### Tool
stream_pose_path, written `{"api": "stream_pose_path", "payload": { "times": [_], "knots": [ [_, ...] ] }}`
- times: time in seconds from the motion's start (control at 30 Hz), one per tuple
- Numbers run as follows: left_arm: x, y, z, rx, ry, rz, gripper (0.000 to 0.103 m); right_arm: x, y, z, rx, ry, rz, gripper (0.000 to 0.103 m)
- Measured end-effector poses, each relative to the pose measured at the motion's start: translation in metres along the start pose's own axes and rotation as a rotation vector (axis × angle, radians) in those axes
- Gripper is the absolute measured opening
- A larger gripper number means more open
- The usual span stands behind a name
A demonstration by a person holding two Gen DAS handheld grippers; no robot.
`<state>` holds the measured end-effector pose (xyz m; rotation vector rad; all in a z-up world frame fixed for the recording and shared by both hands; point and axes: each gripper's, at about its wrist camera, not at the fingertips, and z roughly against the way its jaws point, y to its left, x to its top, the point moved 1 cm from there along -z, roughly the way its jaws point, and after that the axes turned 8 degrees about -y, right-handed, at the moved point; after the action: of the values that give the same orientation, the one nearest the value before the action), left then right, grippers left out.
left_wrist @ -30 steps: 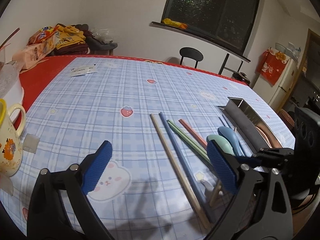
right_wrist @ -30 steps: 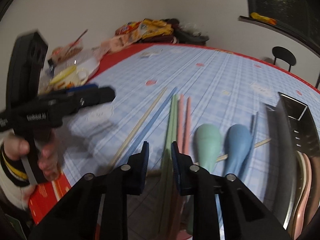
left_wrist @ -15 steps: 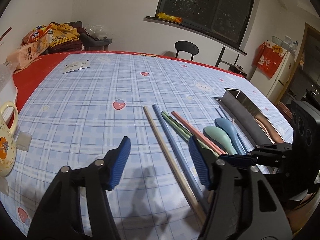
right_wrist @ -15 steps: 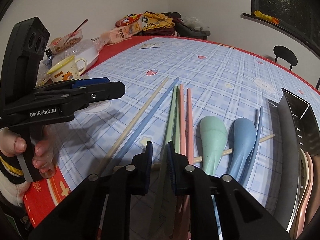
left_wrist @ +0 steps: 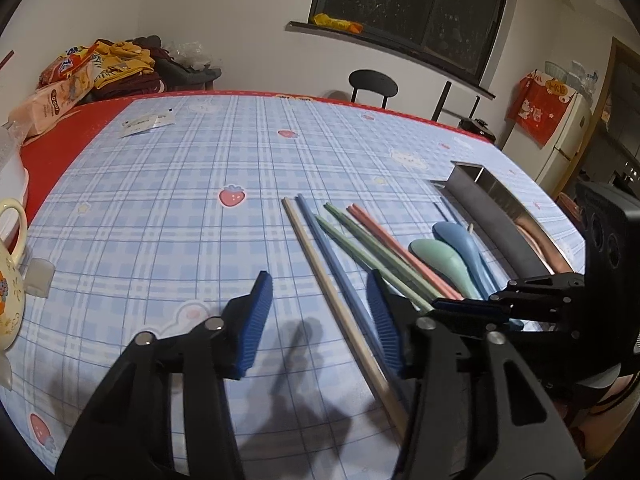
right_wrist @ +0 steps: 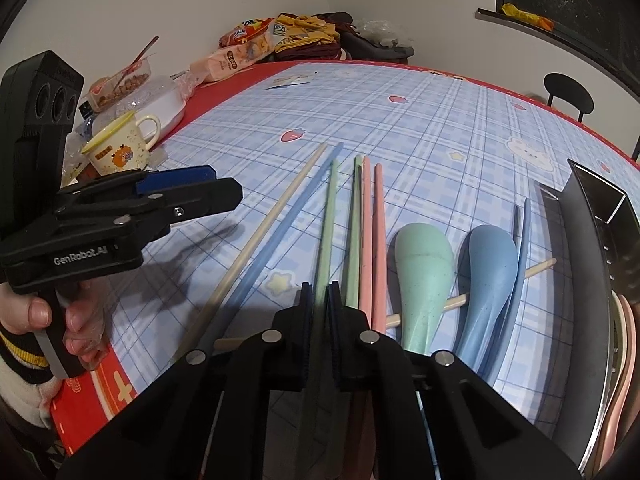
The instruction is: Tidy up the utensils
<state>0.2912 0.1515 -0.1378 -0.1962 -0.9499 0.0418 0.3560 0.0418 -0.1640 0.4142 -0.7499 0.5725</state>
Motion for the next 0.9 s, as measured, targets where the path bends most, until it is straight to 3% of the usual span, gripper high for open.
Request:
{"api": "stream_pose_path", "payload": {
  "times": [0.2, 0.37, 0.67, 0.9],
  "knots": [
    [-0.002, -0.006, -0.007, 0.021, 0.025, -0.024, 0.047, 0.001, 0.002, -0.002, -0.001, 0.005, 0.012, 0.007],
    [-0.004, -0.010, -0.012, 0.051, 0.050, -0.045, 0.043, 0.000, -0.009, 0.001, 0.013, -0.008, -0.050, 0.007],
    [-0.008, -0.024, -0.020, 0.130, 0.083, -0.128, 0.041, 0.000, -0.017, 0.017, 0.011, -0.087, -0.090, 0.007],
    [-0.010, -0.028, -0.025, 0.153, 0.110, -0.161, 0.037, 0.000, -0.016, 0.018, 0.012, -0.096, -0.093, 0.007]
  ]
}}
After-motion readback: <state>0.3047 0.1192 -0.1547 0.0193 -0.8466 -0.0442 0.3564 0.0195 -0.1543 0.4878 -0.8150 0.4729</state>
